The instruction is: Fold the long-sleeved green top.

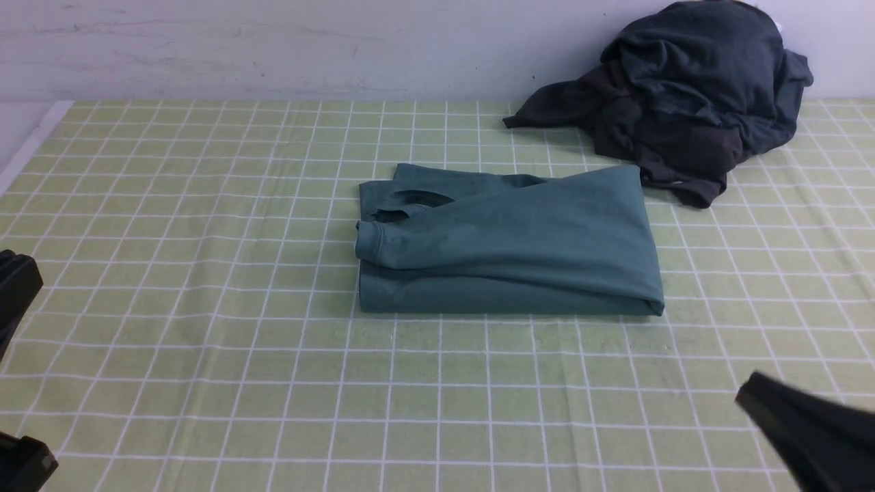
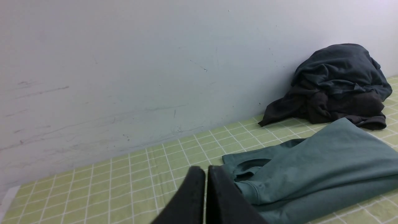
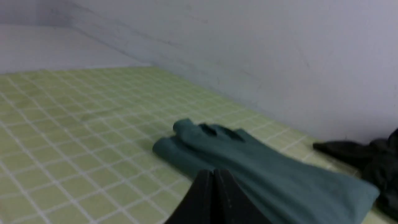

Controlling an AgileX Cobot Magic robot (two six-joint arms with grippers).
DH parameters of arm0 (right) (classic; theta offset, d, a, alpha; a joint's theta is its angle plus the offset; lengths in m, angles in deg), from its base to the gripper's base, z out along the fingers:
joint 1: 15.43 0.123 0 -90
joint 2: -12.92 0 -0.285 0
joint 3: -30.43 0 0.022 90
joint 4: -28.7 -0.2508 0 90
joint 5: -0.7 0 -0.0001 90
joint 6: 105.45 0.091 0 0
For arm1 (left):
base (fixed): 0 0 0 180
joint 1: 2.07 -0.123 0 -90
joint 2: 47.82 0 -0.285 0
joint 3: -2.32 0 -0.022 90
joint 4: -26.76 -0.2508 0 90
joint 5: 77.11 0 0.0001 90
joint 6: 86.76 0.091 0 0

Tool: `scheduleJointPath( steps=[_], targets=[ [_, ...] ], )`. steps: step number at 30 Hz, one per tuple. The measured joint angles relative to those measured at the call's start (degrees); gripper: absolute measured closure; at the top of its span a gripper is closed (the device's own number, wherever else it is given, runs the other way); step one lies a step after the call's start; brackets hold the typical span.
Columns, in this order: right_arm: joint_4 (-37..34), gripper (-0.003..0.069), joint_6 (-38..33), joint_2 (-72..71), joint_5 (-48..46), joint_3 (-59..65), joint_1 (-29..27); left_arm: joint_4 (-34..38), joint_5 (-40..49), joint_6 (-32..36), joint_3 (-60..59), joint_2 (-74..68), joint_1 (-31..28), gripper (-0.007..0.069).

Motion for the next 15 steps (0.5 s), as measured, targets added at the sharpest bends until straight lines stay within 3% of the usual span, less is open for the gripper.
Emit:
scheduleJointPath(
  steps=[7,11,15],
  targets=[
    [-4.7,0.0669,0.5,-0.1,-12.4,4.3,0.0,0.0,0.0,0.0,0.0,0.0,0.0,0.0625],
    [-18.0,0.0669,6.5,-1.7,-23.7,4.3,0.0,0.1,0.1,0.0,0.0,0.0,0.0,0.0625],
    [-21.2,0.0669,8.4,-8.0,-30.3,4.3,-1.4,0.2,0.0,0.0,0.0,0.0,0.0,0.0625]
  ],
)
